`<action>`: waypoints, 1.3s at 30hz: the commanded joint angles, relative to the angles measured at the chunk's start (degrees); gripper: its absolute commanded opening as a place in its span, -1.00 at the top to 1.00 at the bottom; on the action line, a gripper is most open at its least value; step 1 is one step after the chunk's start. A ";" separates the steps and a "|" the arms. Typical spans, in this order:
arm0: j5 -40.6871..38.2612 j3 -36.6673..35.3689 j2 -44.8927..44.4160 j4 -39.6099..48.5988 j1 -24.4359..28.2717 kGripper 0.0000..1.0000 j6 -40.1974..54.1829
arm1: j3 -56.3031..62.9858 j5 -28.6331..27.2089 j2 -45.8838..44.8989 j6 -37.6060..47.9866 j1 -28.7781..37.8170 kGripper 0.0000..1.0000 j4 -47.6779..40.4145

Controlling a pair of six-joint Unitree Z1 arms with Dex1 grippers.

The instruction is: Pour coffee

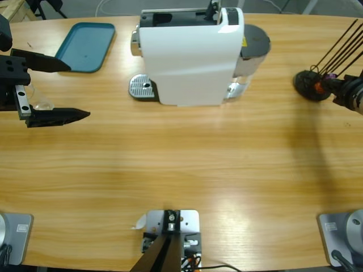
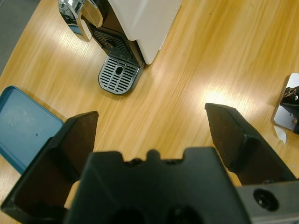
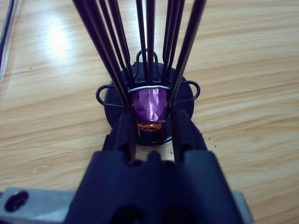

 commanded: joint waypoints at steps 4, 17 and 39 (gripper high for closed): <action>0.87 2.28 0.92 -0.65 -0.46 -0.97 -0.95 | 0.79 -1.67 2.33 -0.11 0.49 1.00 -1.68; 0.84 2.49 0.74 -0.65 -0.47 -0.97 -1.04 | 1.53 -2.30 2.26 -0.28 0.31 1.00 -3.53; 1.19 3.95 1.62 -4.34 -1.95 -0.97 -2.18 | -12.08 -2.14 -23.84 -2.83 0.31 1.00 23.53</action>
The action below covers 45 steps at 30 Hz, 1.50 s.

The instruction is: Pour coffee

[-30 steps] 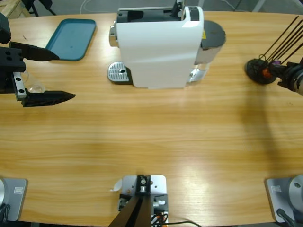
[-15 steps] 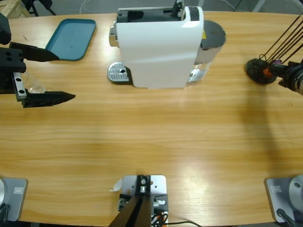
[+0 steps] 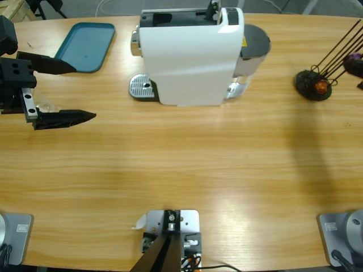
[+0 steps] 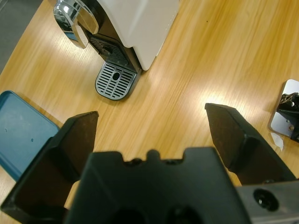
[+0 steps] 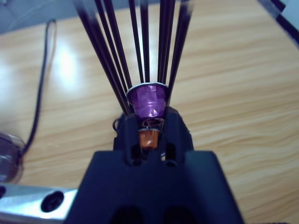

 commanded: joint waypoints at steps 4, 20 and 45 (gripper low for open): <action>1.14 1.94 1.70 -0.62 -0.56 -0.97 -0.49 | -8.65 -0.44 -10.18 -2.53 0.19 1.00 13.34; 2.25 1.28 -4.37 4.99 -0.74 -0.97 -0.32 | -22.99 27.09 -20.08 -28.98 11.47 1.00 34.27; 4.57 3.45 -15.18 17.05 -0.74 -0.97 0.65 | -59.67 41.12 17.89 -37.00 36.13 1.00 45.80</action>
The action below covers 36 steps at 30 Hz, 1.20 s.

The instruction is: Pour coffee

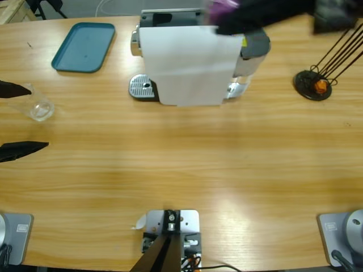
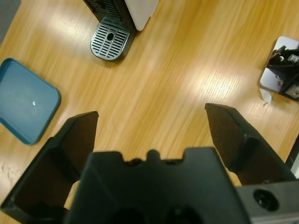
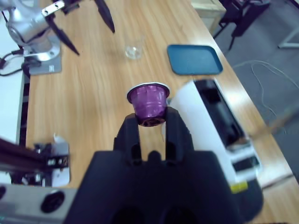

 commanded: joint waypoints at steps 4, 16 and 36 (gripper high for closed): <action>1.80 4.81 -4.05 0.92 -0.52 -0.97 -0.75 | -13.03 -0.14 20.45 -0.67 1.74 1.00 -0.92; 2.38 8.18 -5.11 -0.54 -0.25 -0.97 -1.36 | -17.03 -8.33 24.95 -4.59 -1.09 1.00 -0.87; 2.38 10.24 -5.90 -2.86 -0.18 -0.97 -2.07 | -16.35 -9.00 27.90 -6.77 -3.81 1.00 0.19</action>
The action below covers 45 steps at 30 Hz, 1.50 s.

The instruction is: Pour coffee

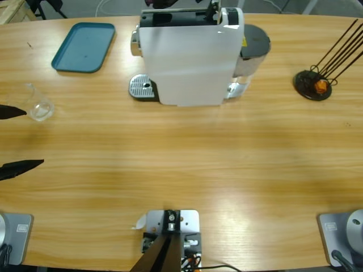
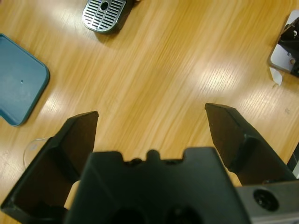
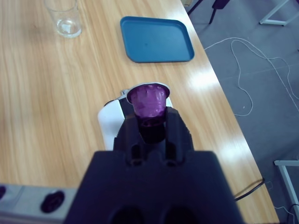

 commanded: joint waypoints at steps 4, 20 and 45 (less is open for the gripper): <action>0.70 2.31 -1.31 -1.28 -0.12 -0.97 -1.67 | 3.04 -0.42 3.59 -0.66 -1.64 1.00 0.50; 0.09 2.73 -1.97 -3.42 2.50 -0.97 -1.98 | 3.90 -0.31 4.92 -0.75 -1.64 1.00 -0.02; -0.04 4.82 -2.68 -5.25 2.52 -0.97 -2.28 | 4.68 -1.80 -1.56 0.80 -1.97 -1.00 -2.13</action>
